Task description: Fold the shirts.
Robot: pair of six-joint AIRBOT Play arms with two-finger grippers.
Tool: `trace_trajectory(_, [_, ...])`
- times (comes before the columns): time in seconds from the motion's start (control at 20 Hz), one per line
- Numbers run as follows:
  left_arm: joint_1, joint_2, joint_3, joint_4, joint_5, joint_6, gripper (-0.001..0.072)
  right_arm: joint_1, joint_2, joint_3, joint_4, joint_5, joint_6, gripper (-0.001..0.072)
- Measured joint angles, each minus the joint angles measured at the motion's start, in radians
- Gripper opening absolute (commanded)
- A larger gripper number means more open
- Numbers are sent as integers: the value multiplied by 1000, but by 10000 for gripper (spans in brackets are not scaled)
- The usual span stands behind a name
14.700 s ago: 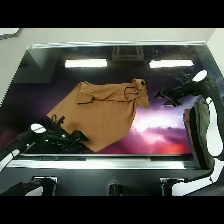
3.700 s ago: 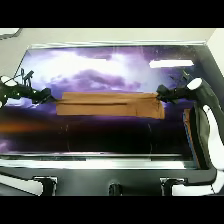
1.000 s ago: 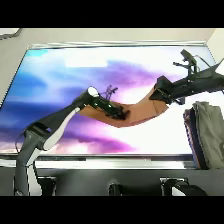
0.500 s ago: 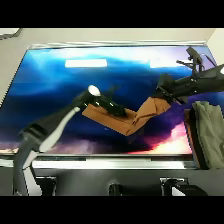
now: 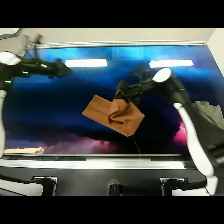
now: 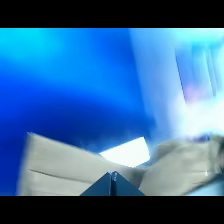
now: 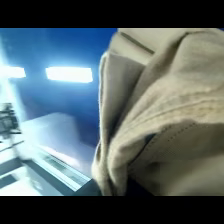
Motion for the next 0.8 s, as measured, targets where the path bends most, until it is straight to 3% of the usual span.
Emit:
trace_trajectory(0.1, [34, 62, 0, -1, -26, 21, 27, 37, -93, 0, 119, -79, -37, 48])
trace_trajectory(0.15, [45, 88, 0, 0, -38, 29, 27, 49, -128, 0, 164, -108, -51, 84])
trace_trajectory(0.25, [51, 123, 0, 5, -58, 45, 27, 69, -180, 0, 244, -162, -71, 306])
trace_trajectory(0.35, [42, 142, 0, 3, -71, 59, 27, 84, -210, 0, 303, -178, -85, 590])
trace_trajectory(0.4, [37, 147, 0, 4, -74, 66, 27, 89, -219, 0, 335, -180, -101, 621])
trace_trajectory(0.6, [24, 150, 0, 13, -81, 79, 27, 52, -206, 0, 402, -84, -176, 620])
trace_trajectory(0.7, [26, 150, 0, 30, -84, 80, 27, -6, -161, 0, 344, -18, -182, 620])
trace_trajectory(0.8, [33, 150, 0, 46, -84, 82, 27, -81, -96, 0, 192, 47, -144, 606])
